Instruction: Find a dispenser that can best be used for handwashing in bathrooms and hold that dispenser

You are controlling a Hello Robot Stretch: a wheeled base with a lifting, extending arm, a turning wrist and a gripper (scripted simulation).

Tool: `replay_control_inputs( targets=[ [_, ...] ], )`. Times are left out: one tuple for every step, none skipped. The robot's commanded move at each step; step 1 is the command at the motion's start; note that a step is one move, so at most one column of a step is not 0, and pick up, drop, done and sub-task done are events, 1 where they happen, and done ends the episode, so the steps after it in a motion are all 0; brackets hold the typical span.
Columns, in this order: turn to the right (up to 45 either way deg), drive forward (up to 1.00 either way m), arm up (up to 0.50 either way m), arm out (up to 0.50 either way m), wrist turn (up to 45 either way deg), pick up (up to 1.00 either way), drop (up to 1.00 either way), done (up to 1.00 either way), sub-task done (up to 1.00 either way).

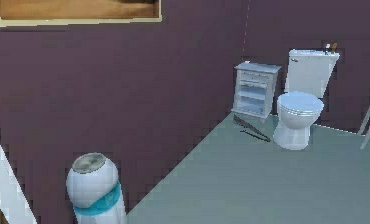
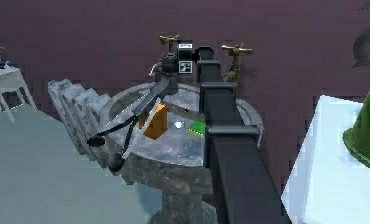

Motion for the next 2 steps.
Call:
replay_control_inputs(
  targets=[
    [0.0, 0.0, 0.0, 0.0, 45.0, 0.0, 0.0, 0.0, 0.0],
    [0.0, 0.0, 0.0, 0.0, 45.0, 0.0, 0.0, 0.0, 0.0]
  ],
)
